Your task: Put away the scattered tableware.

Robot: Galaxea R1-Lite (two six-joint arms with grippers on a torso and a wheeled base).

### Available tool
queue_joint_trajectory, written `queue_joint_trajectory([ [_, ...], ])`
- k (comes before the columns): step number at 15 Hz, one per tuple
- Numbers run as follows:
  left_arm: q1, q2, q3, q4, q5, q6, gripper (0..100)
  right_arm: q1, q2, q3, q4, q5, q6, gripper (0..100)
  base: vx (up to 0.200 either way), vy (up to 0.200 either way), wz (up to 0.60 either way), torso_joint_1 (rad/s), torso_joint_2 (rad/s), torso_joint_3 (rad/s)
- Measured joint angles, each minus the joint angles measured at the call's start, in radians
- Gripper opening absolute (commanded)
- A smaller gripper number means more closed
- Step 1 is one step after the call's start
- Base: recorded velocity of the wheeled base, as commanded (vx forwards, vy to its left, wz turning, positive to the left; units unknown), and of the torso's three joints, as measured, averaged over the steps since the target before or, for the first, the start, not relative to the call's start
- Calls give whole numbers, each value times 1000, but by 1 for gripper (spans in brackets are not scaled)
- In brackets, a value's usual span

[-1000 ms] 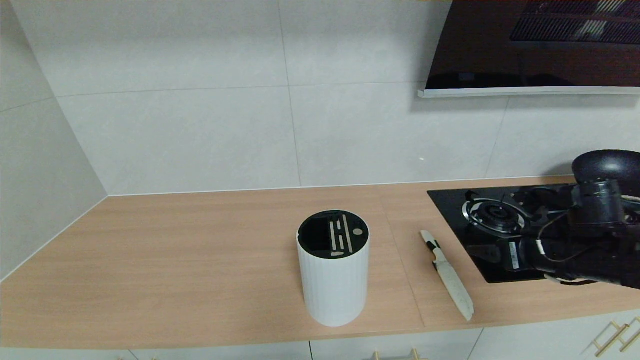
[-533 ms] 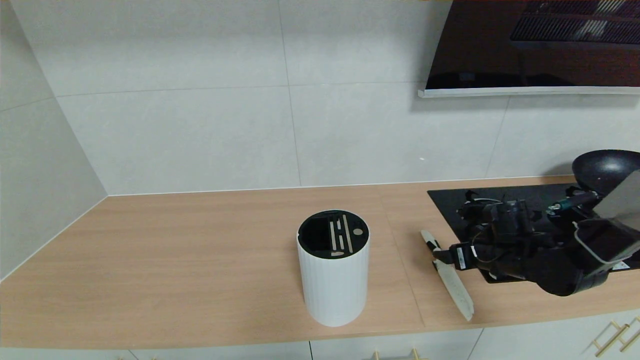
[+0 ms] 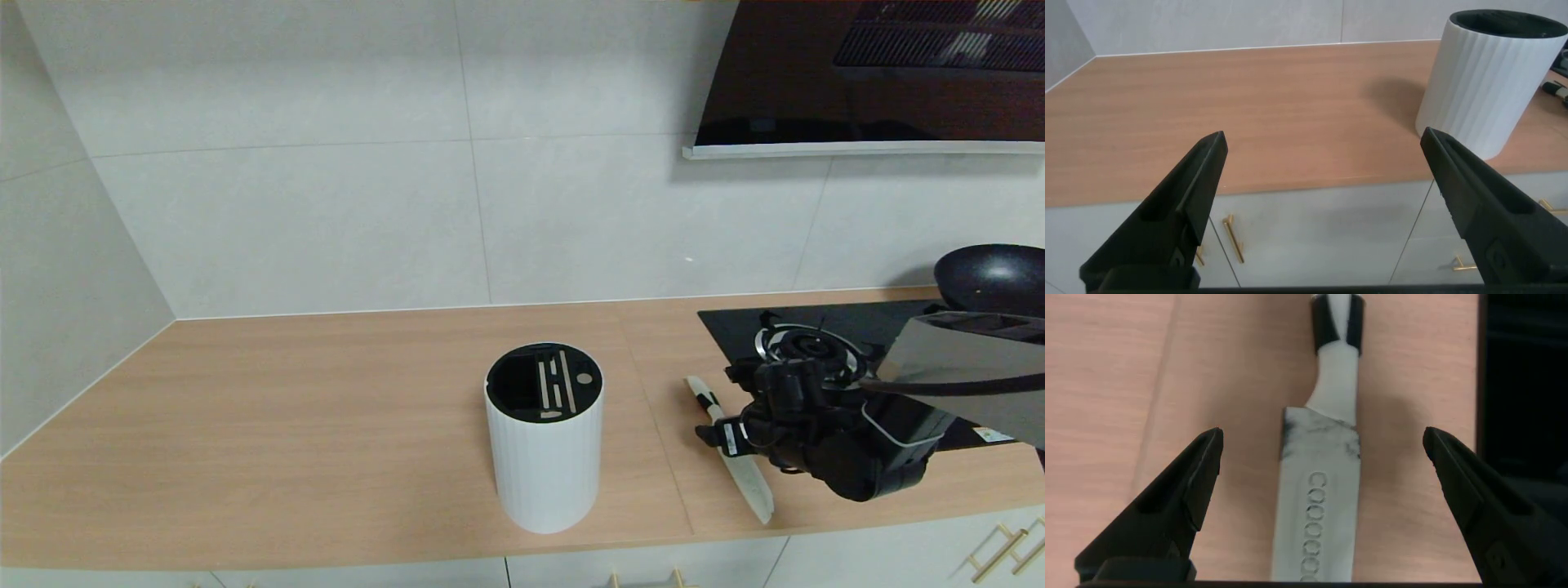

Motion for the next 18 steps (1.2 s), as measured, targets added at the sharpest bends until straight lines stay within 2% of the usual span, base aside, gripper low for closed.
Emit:
queue_joint_trajectory([
  [7, 0, 0, -1, 0, 0, 0, 100, -3, 52, -27, -10, -12, 4, 100, 0, 0, 0, 0, 0, 0],
  [8, 0, 0, -1, 0, 0, 0, 100, -3, 55, -29, -10, -12, 4, 0, 0, 0, 0, 0, 0, 0],
  [18, 0, 0, -1, 0, 0, 0, 100, -5, 82, -48, -11, -33, 4, 0, 0, 0, 0, 0, 0, 0],
])
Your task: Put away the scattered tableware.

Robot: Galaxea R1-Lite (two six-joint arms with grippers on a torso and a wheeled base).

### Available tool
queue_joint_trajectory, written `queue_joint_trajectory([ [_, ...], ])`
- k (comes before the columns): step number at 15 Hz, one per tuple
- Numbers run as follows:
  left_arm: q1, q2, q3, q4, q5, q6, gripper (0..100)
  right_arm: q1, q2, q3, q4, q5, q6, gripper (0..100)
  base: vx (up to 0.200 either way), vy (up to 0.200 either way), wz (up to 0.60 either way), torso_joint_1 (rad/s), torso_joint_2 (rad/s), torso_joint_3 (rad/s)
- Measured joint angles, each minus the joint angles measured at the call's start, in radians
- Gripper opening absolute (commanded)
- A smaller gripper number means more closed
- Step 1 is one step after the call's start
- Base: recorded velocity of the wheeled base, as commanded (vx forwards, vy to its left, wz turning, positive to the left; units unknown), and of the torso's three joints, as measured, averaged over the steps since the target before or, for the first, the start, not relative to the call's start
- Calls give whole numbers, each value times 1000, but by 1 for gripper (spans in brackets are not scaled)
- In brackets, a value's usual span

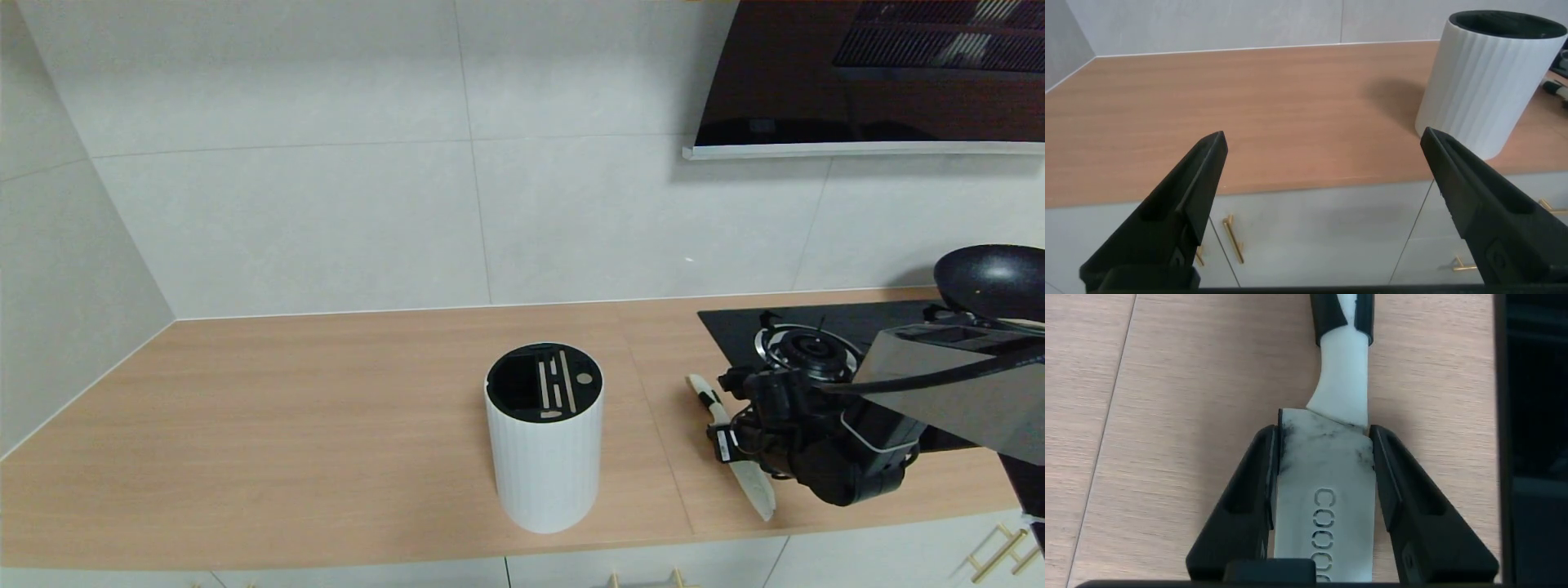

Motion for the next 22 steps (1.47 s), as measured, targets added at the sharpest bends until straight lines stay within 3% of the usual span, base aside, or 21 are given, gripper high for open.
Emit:
queue_joint_trajectory([
  [6, 0, 0, 0, 0, 0, 0, 100, -3, -133, 36, 22, -18, 36, 0, 0, 0, 0, 0, 0, 0],
  [10, 0, 0, 1, 1, -1, 7, 100, 5, -323, 70, 124, -12, 44, 0, 0, 0, 0, 0, 0, 0],
  [14, 0, 0, 1, 1, -2, 3, 100, 47, -424, 97, 138, -9, 44, 0, 0, 0, 0, 0, 0, 0],
  [15, 0, 0, 1, 0, -4, 9, 100, 60, -438, 114, 134, -9, 44, 0, 0, 0, 0, 0, 0, 0],
  [17, 0, 1, -1, 0, -37, 68, 100, 115, -471, 148, 130, -14, 43, 0, 0, 0, 0, 0, 0, 0],
  [18, -1, 5, -21, 4, -61, 70, 100, 147, -495, 162, 130, -15, 44, 0, 0, 0, 0, 0, 0, 0],
  [22, -31, 141, -293, 64, -172, -37, 100, 207, -599, 171, 142, -14, 42, 0, 0, 0, 0, 0, 0, 0],
])
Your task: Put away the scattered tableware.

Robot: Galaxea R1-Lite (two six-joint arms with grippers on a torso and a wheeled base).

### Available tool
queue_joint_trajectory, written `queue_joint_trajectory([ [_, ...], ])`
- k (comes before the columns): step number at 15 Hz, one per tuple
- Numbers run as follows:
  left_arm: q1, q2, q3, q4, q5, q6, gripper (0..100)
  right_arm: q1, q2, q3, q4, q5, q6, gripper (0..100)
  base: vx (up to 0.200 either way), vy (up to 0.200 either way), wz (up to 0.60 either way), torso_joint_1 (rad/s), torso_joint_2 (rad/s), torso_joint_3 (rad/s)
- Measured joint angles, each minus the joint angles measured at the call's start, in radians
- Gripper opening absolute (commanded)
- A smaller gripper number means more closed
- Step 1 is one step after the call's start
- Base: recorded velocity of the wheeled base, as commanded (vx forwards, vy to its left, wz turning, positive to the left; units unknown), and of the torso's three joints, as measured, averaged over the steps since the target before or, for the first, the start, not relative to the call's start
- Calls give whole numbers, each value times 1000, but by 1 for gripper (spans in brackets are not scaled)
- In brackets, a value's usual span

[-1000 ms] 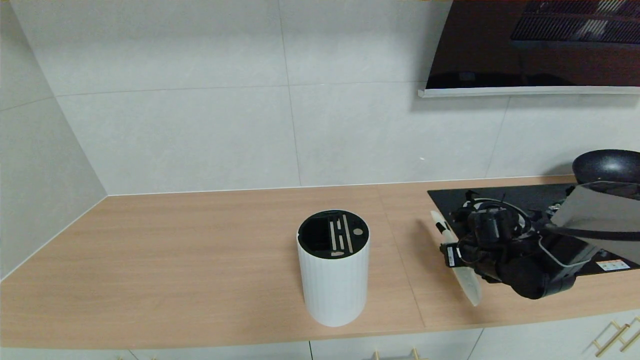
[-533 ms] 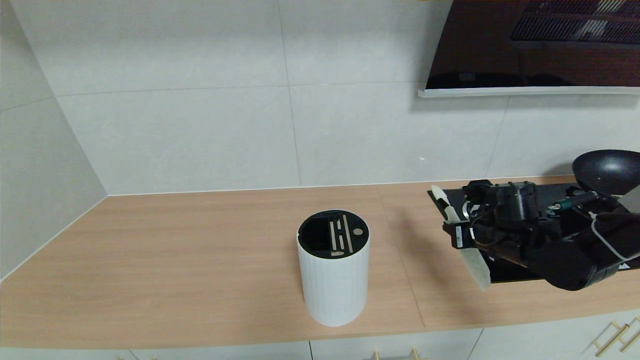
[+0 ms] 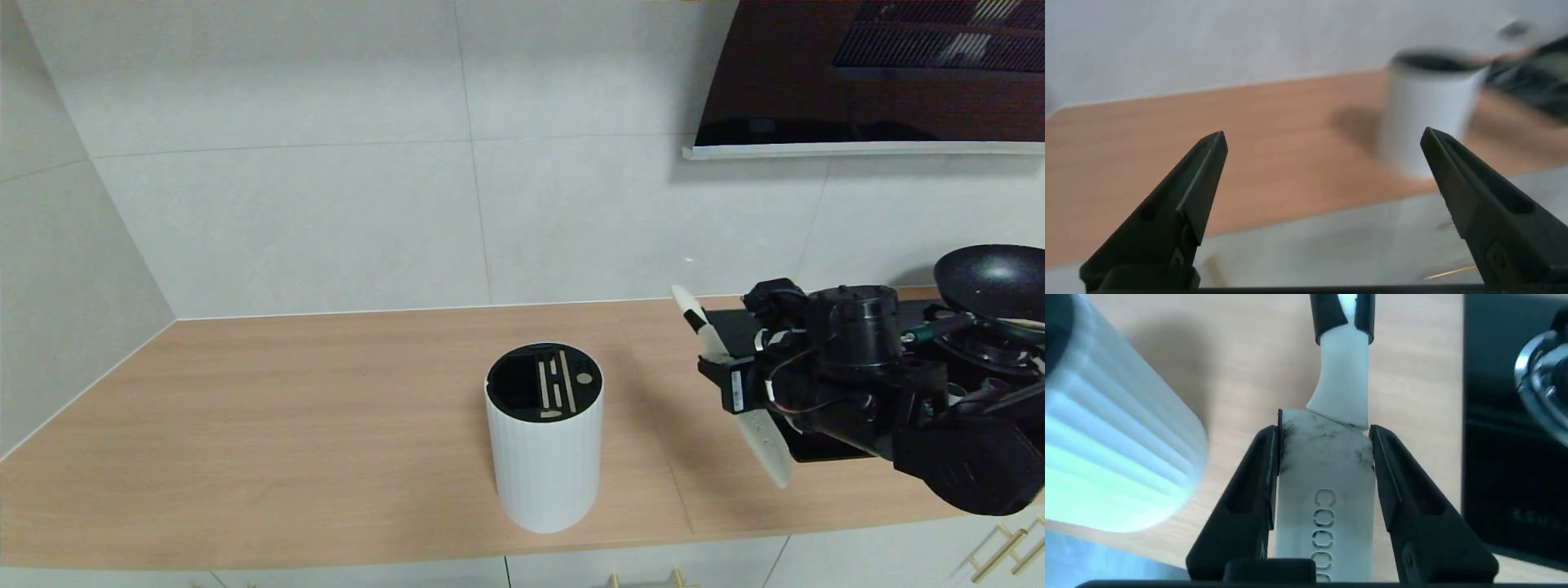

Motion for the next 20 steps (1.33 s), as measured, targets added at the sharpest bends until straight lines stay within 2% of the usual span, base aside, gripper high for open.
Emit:
queue_joint_trajectory([
  [3, -29, 284, -251, 27, -133, -99, 100, 31, -43, -144, 95, 3, 3, 0, 0, 0, 0, 0, 0, 0],
  [4, -46, 392, -319, 21, -173, -144, 100, 53, -53, -211, 141, 2, 17, 0, 0, 0, 0, 0, 0, 0],
  [5, -73, 502, -379, -5, -205, -204, 100, 90, -63, -268, 179, 2, 37, 0, 0, 0, 0, 0, 0, 0],
  [7, -159, 731, -461, -146, -248, -376, 100, 173, -94, -306, 200, 1, 58, 0, 0, 0, 0, 0, 0, 0],
  [8, -219, 844, -483, -255, -263, -477, 100, 211, -114, -301, 202, -1, 61, 0, 0, 0, 0, 0, 0, 0],
  [9, -273, 943, -495, -370, -272, -562, 100, 245, -134, -294, 206, -5, 61, 0, 0, 0, 0, 0, 0, 0],
  [10, -325, 1038, -500, -487, -274, -634, 100, 281, -151, -288, 207, -18, 62, 0, 0, 0, 0, 0, 0, 0],
  [11, -376, 1131, -504, -600, -263, -692, 100, 316, -166, -283, 207, -46, 63, 0, 0, 0, 0, 0, 0, 0],
  [12, -422, 1208, -504, -680, -238, -728, 100, 345, -173, -281, 206, -76, 63, 0, 0, 0, 0, 0, 0, 0],
  [14, -499, 1334, -503, -744, -179, -761, 100, 407, -172, -278, 201, -115, 68, 0, 0, 0, 0, 0, 0, 0],
  [17, -554, 1441, -518, -801, -150, -768, 100, 470, -144, -279, 181, -153, 84, 0, 0, 0, 0, 0, 0, 0],
  [20, -580, 1532, -527, -958, -78, -763, 100, 497, -102, -277, 145, -170, 84, 0, 0, 0, 0, 0, 0, 0],
])
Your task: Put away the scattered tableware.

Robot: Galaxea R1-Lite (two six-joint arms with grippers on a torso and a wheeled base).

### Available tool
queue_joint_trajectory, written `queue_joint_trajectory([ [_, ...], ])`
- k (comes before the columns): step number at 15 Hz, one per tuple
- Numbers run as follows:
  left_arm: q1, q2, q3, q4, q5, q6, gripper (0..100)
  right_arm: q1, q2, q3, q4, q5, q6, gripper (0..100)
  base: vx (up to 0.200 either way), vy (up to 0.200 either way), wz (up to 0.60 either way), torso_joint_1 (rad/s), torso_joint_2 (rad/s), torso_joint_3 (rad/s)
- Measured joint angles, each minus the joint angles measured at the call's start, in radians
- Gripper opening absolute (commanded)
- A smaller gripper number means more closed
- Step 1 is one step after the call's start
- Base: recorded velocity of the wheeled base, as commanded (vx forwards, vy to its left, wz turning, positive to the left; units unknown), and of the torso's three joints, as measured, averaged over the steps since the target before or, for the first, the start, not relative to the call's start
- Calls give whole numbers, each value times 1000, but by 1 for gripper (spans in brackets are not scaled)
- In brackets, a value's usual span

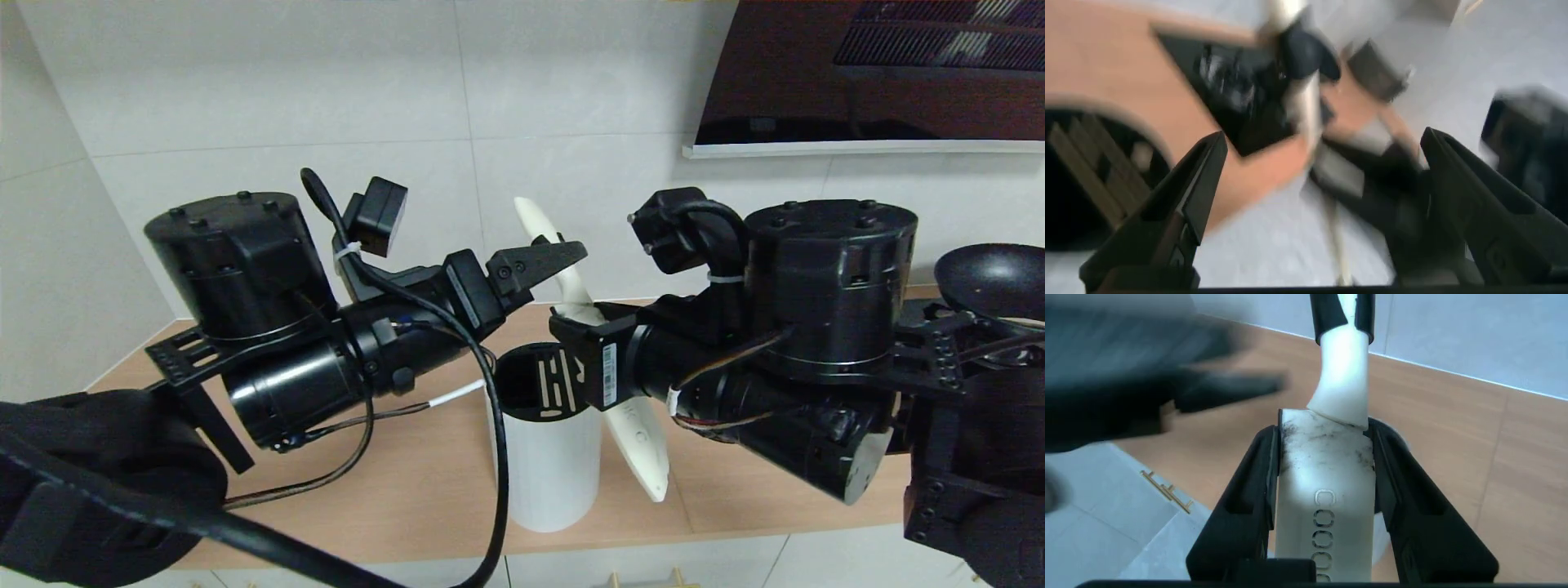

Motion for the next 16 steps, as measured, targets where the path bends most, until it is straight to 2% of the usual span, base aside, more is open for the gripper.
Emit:
queue_joint_trajectory([
  [8, 5, 56, -9, -10, 18, 5, 100, 20, 23, 23, -1, -1, -1, 0, 0, 0, 0, 0, 0, 0],
  [11, 20, 59, -10, -12, 18, 28, 100, 24, 23, 34, 0, -2, -2, 0, 0, 0, 0, 0, 0, 0],
  [13, 23, 62, -10, -11, 18, 29, 100, 26, 22, 40, 0, -2, -3, 0, 0, 0, 0, 0, 0, 0],
  [14, 23, 64, -10, -11, 17, 29, 0, 26, 21, 42, 0, -1, -3, 0, 0, 0, 0, 0, 0, 0],
  [16, 24, 67, -10, -11, 17, 30, 0, 31, 21, 43, 0, -1, -3, 0, 0, 0, 0, 0, 0, 0],
])
